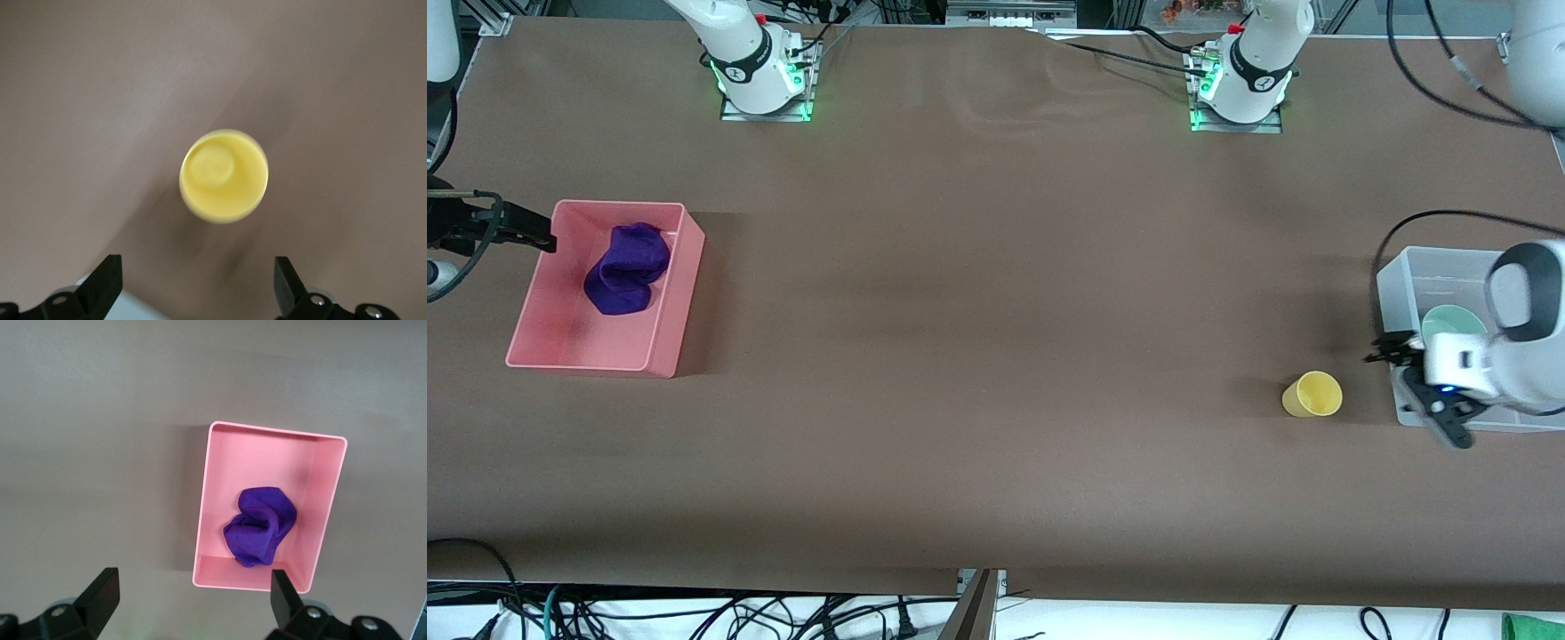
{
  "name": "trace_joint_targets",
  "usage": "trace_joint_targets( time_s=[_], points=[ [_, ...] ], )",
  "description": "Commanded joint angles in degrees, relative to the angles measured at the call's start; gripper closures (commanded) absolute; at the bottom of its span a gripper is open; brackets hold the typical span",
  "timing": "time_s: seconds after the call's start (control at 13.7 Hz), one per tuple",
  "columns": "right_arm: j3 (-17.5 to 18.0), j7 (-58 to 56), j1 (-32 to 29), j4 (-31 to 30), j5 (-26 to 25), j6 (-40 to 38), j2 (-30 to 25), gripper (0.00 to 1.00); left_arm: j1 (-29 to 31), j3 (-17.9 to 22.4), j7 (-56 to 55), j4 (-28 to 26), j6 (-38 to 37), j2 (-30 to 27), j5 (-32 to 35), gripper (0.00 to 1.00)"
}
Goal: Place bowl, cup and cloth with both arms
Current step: 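Move the left gripper to the yellow cup and grasp it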
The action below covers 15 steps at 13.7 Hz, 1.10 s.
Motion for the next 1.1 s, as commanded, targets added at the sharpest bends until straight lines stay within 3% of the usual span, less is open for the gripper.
trace_joint_targets(
  time_s=[0.0,0.07,0.15,0.22,0.29,0.73,1.02],
  points=[
    [0.91,1.51,-0.32,0.67,0.80,-1.87,-0.23,0.00,0.33,0.14,-2.33,1.02,6.86,5.25,-2.34,0.01],
    [1.35,1.60,-0.32,0.67,1.33,-1.96,-0.31,0.00,0.42,0.14,-3.29,1.11,9.42,7.27,-2.34,0.07],
    [1.36,1.52,-0.40,0.67,2.46,-1.97,-0.31,0.00,0.51,0.14,-3.65,0.93,11.09,8.60,-2.43,0.29],
    [1.27,1.52,-0.41,0.76,3.95,-2.05,-0.23,0.00,0.25,0.14,-3.92,0.84,11.28,9.13,-2.34,0.72],
    [1.18,1.52,-0.41,0.76,4.14,-1.97,-0.23,0.00,0.16,0.14,-6.01,0.67,11.03,9.14,-2.34,0.98],
    [0.92,0.46,-0.49,0.76,3.44,-2.14,-0.05,0.00,0.16,-0.04,-8.14,1.81,4.72,7.39,-2.25,1.00],
    [0.74,0.37,-0.49,2.25,3.53,-3.54,1.35,0.00,0.25,0.49,-7.18,7.15,-11.43,0.01,-0.51,1.00]
  ],
)
